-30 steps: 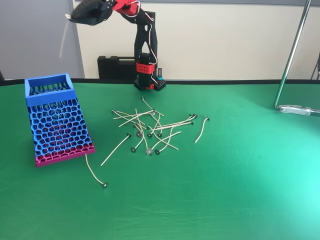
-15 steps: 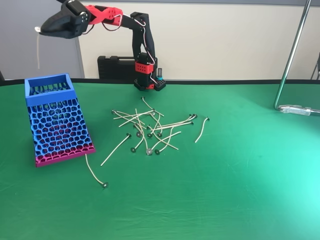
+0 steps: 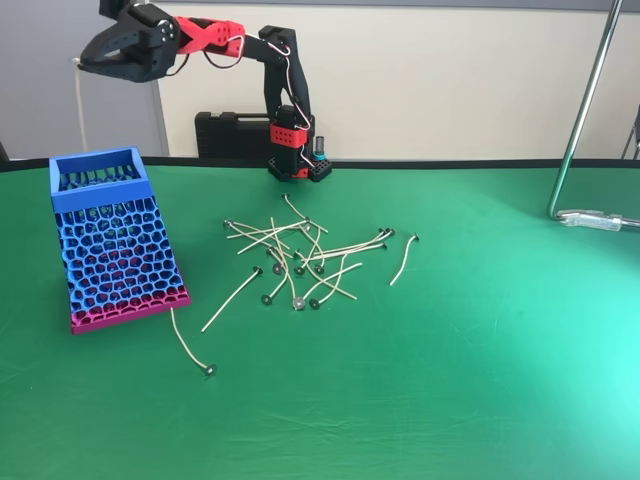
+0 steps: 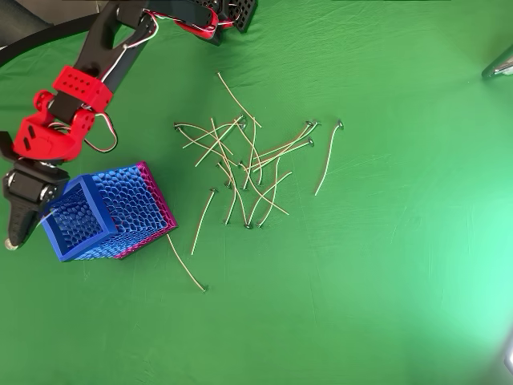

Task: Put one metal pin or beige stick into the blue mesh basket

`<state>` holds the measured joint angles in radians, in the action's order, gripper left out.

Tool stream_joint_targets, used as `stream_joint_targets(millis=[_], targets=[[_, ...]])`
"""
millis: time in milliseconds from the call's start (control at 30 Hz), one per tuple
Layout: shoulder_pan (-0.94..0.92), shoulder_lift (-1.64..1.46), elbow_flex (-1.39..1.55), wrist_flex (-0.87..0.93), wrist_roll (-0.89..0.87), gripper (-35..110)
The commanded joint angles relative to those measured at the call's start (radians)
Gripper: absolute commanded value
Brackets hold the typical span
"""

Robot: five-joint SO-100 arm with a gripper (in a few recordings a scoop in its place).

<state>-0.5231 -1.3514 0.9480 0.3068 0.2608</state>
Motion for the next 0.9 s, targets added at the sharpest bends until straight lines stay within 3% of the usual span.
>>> stream_joint_targets(millis=[0,133,367,567,767,867], targets=[[-0.006,-0.008,-0.037,-0.002,-0.089,0],[-0.021,-0.011,0.015,-0.026,-0.206,0],[-0.023,-0.061,0.141,-0.063,-0.247,1],[-0.029,-0.127,0.316,-0.222,-0.279,28],[-0.025,-0.201,0.408,-0.290,-0.293,35],[-0.021,-0.230,0.483,-0.423,-0.291,37]])
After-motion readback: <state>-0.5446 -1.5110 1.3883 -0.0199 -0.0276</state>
